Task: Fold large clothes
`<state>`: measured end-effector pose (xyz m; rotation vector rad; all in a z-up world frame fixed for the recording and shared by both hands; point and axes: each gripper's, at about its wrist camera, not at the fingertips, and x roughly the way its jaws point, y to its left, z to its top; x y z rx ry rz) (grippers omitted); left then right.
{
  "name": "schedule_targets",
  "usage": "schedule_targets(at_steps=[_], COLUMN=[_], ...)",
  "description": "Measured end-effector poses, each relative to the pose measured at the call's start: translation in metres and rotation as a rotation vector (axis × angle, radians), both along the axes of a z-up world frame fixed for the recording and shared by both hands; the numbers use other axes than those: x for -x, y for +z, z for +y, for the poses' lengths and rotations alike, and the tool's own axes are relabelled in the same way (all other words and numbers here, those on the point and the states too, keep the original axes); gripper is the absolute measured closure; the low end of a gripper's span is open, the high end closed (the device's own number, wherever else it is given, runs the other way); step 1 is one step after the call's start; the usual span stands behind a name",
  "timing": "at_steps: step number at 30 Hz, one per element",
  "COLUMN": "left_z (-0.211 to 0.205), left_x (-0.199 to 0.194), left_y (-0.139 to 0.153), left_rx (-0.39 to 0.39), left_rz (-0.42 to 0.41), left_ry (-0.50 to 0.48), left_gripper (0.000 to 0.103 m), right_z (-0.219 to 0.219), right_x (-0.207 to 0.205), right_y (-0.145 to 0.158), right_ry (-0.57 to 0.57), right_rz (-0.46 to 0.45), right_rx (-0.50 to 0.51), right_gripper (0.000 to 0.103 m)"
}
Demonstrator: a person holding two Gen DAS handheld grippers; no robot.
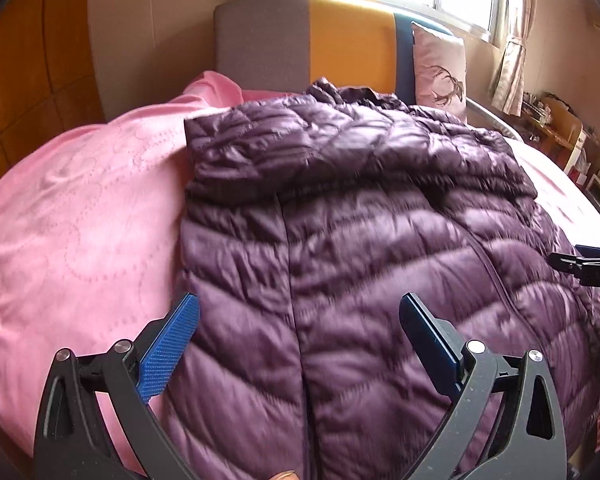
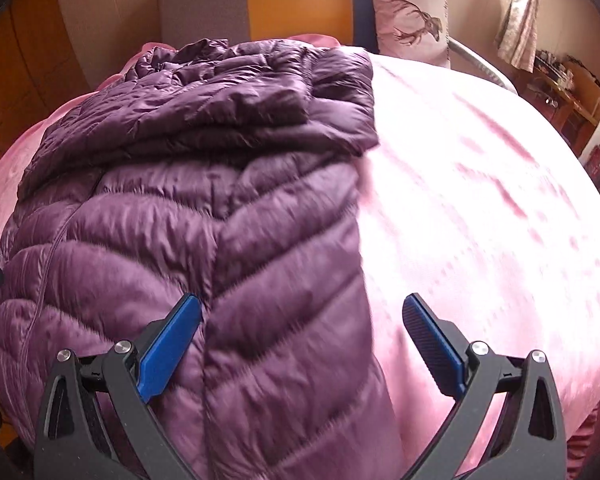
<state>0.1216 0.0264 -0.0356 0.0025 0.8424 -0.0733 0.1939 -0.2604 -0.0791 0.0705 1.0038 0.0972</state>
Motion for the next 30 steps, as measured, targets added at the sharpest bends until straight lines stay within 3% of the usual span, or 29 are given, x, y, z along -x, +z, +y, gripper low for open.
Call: schedule_targets(at_steps=[7, 18, 25, 30], left_z=[0.002, 0.016, 0.049, 0.074], left_x=[0.02, 0.043, 0.081, 0.112], left_y=[-0.009, -0.012, -0.013, -0.031], left_rx=[-0.011, -0.011, 0.1, 0.281], left_rz=[0.014, 0.034, 0.149, 0.29], left_ry=[0.004, 0.017, 0.002, -0.032], left_gripper=[0.004, 0.004, 0.004, 0.017], right_z=[-0.024, -0.034, -0.036, -0.034], right_x=[0.03, 0.081, 0.121, 0.146], right_y=[0.0, 0.001, -0.002, -0.012], right_ry=[-0.037, 0.044, 0.115, 0.172], right_rz=[0.003, 0.021, 0.107, 0.168], right_rx=[-0.071, -0.15, -0.215, -0.242], right_gripper=[0.002, 0.002, 0.003, 0.029])
